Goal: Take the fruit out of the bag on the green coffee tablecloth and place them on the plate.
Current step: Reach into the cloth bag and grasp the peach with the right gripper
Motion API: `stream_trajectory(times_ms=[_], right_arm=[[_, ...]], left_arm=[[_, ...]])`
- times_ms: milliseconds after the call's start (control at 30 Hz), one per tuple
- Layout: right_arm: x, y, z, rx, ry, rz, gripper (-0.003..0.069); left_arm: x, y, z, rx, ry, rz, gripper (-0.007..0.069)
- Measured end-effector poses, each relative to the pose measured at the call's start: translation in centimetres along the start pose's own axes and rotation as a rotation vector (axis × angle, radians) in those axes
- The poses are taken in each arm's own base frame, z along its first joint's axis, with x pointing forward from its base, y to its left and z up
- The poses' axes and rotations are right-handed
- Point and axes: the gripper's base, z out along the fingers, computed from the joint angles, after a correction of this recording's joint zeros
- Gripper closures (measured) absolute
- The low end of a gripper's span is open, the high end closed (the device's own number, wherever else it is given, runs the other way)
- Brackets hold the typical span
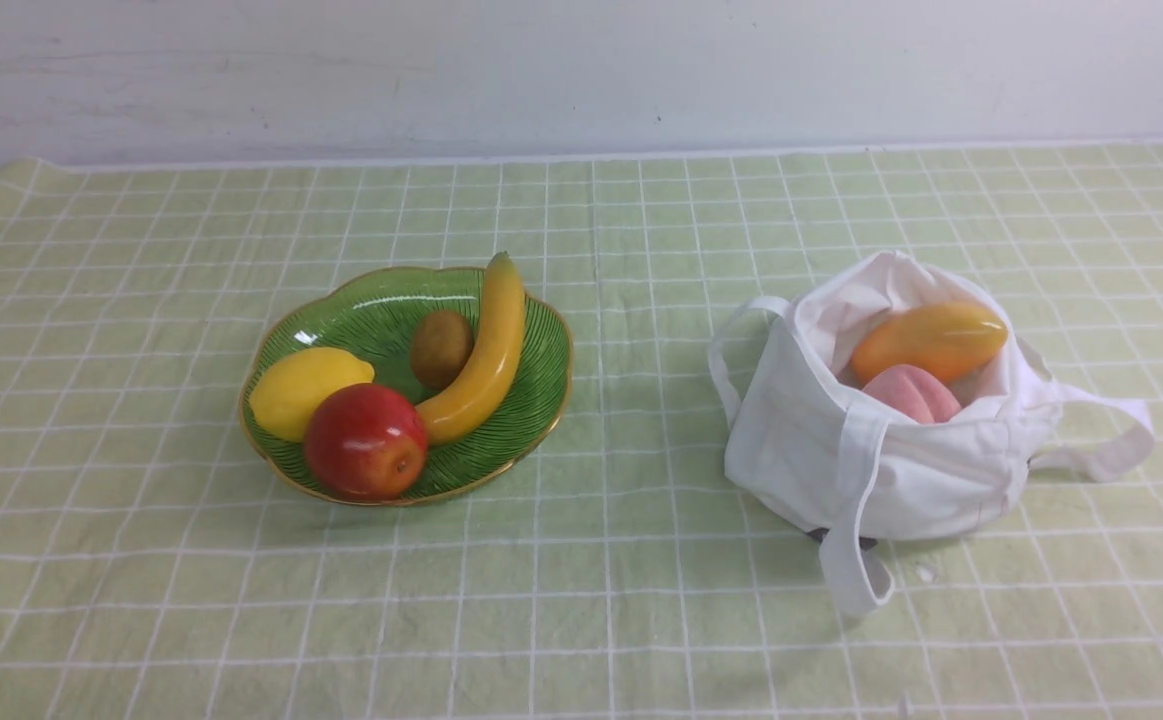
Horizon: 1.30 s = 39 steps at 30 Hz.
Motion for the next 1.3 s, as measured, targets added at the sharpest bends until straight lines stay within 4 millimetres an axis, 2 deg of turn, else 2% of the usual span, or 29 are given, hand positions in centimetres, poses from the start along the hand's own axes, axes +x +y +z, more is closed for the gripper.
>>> stream_trajectory(times_ms=[333, 367, 433, 533, 567, 600, 633, 667, 700, 733, 767, 833, 867, 933, 1100, 1233, 1267, 1300], right_arm=[[-1.7, 0.5, -0.2, -0.070, -0.177, 0.139, 0.0669], [-2.4, 0.8, -0.2, -0.077, -0.192, 0.148, 0.0669], [-5.0, 1.7, 0.2, -0.076, -0.183, 0.153, 0.0668], [-8.5, 3.0, 1.8, -0.022, -0.049, 0.122, 0.0668], [-10.2, 3.5, 3.3, 0.028, 0.077, 0.093, 0.0668], [-11.1, 3.9, 4.5, 0.061, 0.186, 0.058, 0.0668], [-11.3, 4.0, 4.8, 0.062, 0.212, 0.041, 0.0668], [-11.8, 4.3, 5.8, 0.089, 0.311, 0.011, 0.0668], [-12.3, 4.9, 8.0, 0.115, 0.524, -0.080, 0.0668], [-12.4, 5.3, 9.1, 0.108, 0.632, -0.137, 0.0668], [-12.1, 6.0, 11.2, 0.103, 0.821, -0.215, 0.0668], [-11.9, 6.5, 12.3, 0.081, 0.901, -0.261, 0.0668], [-11.9, 7.0, 13.5, 0.064, 0.960, -0.288, 0.0668], [-10.3, 8.4, 17.2, 0.001, 1.130, -0.339, 0.0668], [-7.8, 10.3, 22.6, -0.098, 1.231, -0.336, 0.0668], [-4.4, 10.9, 27.3, -0.131, 1.308, -0.328, 0.0664], [-4.2, 10.9, 27.4, -0.130, 1.312, -0.327, 0.0664], [-3.2, 10.9, 28.5, -0.123, 1.343, -0.327, 0.0657]], left_arm=[[0.0, 0.0, 0.0, 0.000, 0.000, 0.000, 0.0632], [0.0, 0.0, 0.0, 0.000, 0.000, 0.000, 0.0632], [0.0, 0.0, 0.0, 0.000, 0.000, 0.000, 0.0632], [0.0, 0.0, 0.0, 0.000, 0.000, 0.000, 0.0632], [0.0, 0.0, 0.0, 0.000, 0.000, 0.000, 0.0632], [0.0, 0.0, 0.0, 0.000, 0.000, 0.000, 0.0632], [0.0, 0.0, 0.0, 0.000, 0.000, 0.000, 0.0632], [0.0, 0.0, 0.0, 0.000, 0.000, 0.000, 0.0632], [0.0, 0.0, 0.0, 0.000, 0.000, 0.000, 0.0632], [0.0, 0.0, 0.0, 0.000, 0.000, 0.000, 0.0632], [0.0, 0.0, 0.0, 0.000, 0.000, 0.000, 0.0632], [0.0, 0.0, 0.0, 0.000, 0.000, 0.000, 0.0632], [0.0, 0.0, 0.0, 0.000, 0.000, 0.000, 0.0632], [0.0, 0.0, 0.0, 0.000, 0.000, 0.000, 0.0632], [0.0, 0.0, 0.0, 0.000, 0.000, 0.000, 0.0632], [0.0, 0.0, 0.0, 0.000, 0.000, 0.000, 0.0632], [0.0, 0.0, 0.0, 0.000, 0.000, 0.000, 0.0632], [0.0, 0.0, 0.0, 0.000, 0.000, 0.000, 0.0632]])
